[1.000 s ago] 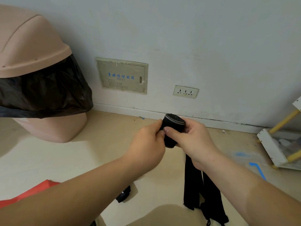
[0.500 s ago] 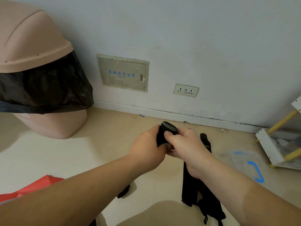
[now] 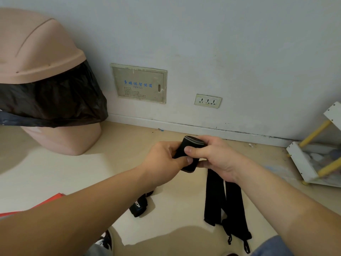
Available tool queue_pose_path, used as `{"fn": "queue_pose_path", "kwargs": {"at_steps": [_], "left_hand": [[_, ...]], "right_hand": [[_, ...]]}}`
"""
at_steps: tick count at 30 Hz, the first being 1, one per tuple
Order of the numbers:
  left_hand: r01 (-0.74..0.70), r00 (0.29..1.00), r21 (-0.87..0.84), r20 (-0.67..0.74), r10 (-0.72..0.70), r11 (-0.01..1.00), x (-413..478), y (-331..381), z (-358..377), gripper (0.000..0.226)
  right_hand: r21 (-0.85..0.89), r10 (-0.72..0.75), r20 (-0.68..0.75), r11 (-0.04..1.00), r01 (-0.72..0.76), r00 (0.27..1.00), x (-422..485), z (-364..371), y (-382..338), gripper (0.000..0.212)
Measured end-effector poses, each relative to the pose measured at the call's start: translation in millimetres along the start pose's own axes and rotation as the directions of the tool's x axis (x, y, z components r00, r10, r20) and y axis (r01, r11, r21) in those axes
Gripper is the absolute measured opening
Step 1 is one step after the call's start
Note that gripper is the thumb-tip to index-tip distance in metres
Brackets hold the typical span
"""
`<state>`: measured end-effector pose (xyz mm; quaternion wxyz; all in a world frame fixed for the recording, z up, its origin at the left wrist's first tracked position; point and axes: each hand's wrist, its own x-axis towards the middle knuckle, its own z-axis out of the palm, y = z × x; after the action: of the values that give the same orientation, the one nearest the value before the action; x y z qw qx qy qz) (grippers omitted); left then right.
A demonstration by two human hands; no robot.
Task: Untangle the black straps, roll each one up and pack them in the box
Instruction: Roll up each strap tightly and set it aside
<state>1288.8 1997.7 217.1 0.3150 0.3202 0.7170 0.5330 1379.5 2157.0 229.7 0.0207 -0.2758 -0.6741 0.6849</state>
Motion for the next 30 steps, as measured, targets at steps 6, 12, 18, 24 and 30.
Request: {"fn": "queue_pose_path", "kwargs": {"at_steps": [6,12,18,24,30], "left_hand": [[0.090,0.995,0.213,0.023,-0.097,0.973,-14.5,-7.7,4.8,0.018],[0.069,0.993,0.231,0.079,-0.089,0.970,-6.5,-15.7,40.2,0.058],[0.129,0.971,0.193,0.174,-0.163,0.973,13.4,-65.9,74.4,0.059],[0.309,0.922,0.340,0.121,-0.367,0.888,34.4,-146.5,83.3,0.061],[0.503,0.849,0.392,-0.054,-0.526,0.770,48.2,-235.4,53.6,0.050]], "right_hand": [[-0.244,0.021,-0.128,0.968,-0.052,0.992,-21.7,14.2,9.5,0.042],[-0.373,0.081,-0.176,0.917,-0.142,0.981,-25.6,17.7,28.1,0.027],[-0.446,0.227,-0.156,0.852,-0.274,0.961,-9.1,-9.5,67.8,0.031],[-0.468,0.409,-0.136,0.776,-0.423,0.902,43.8,-7.9,109.3,0.071],[-0.480,0.477,-0.159,0.728,-0.490,0.864,113.5,23.2,158.5,0.029]]}}
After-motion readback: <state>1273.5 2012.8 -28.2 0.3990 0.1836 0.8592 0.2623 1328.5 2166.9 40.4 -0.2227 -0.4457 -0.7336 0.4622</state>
